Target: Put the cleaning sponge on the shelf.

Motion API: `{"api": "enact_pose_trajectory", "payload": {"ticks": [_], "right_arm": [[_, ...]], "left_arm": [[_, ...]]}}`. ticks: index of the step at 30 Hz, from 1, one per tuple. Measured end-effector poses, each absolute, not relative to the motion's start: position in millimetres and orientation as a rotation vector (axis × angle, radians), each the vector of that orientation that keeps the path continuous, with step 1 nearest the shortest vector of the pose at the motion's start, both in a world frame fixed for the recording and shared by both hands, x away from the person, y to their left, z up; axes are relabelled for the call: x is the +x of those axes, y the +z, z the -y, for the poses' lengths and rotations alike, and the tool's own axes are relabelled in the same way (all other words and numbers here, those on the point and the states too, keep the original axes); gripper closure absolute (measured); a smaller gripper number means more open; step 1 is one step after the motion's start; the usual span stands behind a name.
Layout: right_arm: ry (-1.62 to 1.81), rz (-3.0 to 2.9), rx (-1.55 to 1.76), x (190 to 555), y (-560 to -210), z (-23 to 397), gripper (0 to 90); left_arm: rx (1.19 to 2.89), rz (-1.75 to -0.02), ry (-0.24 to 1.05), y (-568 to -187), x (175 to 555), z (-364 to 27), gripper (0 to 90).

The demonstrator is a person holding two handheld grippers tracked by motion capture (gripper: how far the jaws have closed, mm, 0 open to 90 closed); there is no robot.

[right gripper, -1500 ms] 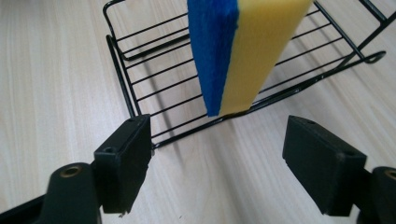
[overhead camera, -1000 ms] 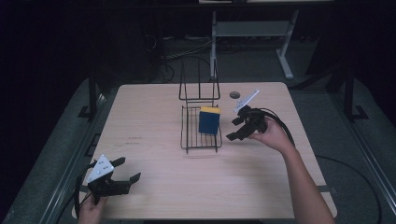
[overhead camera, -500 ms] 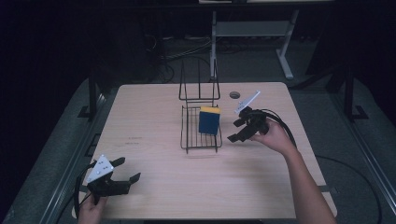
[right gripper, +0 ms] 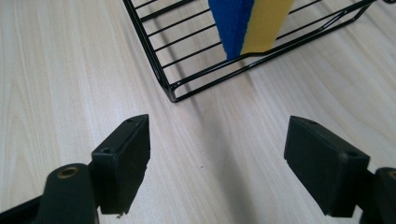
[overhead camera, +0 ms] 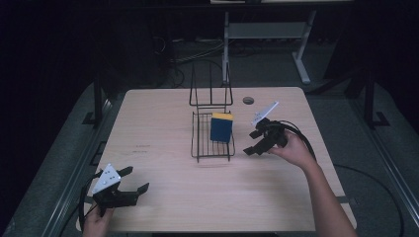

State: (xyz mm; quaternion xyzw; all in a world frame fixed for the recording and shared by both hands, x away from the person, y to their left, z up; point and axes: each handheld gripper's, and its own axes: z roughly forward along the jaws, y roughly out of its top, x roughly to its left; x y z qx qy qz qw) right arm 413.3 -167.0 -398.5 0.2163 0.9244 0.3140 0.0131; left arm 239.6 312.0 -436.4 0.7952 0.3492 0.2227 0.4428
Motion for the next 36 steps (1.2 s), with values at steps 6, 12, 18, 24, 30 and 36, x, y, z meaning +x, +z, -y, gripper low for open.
{"api": "enact_pose_trajectory", "payload": {"ticks": [6, 12, 18, 24, 30, 36], "right_arm": [[0.983, -2.891, 0.69, 408.6, -404.0, 171.2, 22.2], [0.98, -2.886, 0.704, 400.2, -405.7, 177.3, 21.9], [0.987, -2.877, 0.701, 393.8, -407.2, 183.1, 21.8], [0.999, -2.867, 0.708, 385.6, -407.1, 188.1, 21.8], [0.992, -2.864, 0.713, 377.3, -409.8, 193.0, 21.8], [0.989, -2.868, 0.7, 367.1, -413.8, 197.6, 21.8]], "left_arm": [[1.974, -0.866, 0.55, -436.6, 239.8, -311.7, 16.2], [1.972, -0.865, 0.553, -436.3, 239.8, -311.8, 16.2], [1.973, -0.864, 0.552, -436.4, 239.9, -311.1, 16.2], [1.976, -0.861, 0.551, -436.4, 240.1, -310.3, 16.2], [1.975, -0.862, 0.55, -436.5, 240.1, -309.9, 16.2], [1.976, -0.862, 0.549, -436.5, 239.8, -309.3, 16.2]]}}
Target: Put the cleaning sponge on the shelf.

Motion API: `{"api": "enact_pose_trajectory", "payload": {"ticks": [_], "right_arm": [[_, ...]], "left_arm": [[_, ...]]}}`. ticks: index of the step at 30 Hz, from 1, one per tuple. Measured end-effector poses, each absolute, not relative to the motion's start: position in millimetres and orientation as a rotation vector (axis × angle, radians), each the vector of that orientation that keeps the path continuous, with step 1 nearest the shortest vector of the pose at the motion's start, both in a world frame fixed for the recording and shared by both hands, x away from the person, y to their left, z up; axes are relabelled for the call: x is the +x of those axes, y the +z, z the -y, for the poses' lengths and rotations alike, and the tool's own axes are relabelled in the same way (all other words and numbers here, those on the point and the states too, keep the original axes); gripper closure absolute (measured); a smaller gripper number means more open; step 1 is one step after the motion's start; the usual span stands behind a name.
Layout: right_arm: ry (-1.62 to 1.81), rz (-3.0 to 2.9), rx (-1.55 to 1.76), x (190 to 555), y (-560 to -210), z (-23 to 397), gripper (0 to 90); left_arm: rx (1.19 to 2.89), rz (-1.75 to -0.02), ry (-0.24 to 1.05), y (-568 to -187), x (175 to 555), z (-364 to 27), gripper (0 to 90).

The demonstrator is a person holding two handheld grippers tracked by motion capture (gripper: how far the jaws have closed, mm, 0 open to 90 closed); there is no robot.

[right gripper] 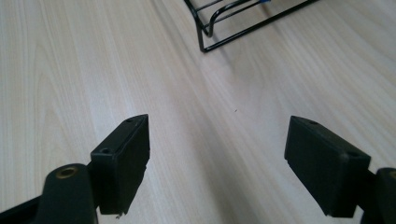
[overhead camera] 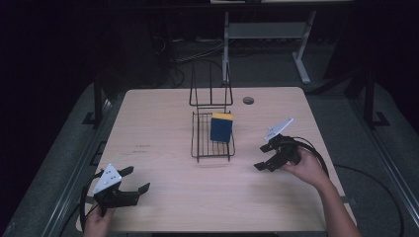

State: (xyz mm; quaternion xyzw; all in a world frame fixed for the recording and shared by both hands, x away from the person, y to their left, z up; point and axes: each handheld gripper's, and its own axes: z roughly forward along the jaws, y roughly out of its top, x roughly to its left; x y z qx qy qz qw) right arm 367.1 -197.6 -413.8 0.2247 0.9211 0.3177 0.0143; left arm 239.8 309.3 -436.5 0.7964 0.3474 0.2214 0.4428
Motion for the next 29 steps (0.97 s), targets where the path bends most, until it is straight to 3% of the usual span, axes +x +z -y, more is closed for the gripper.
{"api": "enact_pose_trajectory", "payload": {"ticks": [29], "right_arm": [[1.045, -2.792, 0.791, 307.9, -435.6, 236.8, 19.9]], "left_arm": [[1.982, -0.857, 0.543, -437.7, 239.9, -308.3, 16.2]]}}
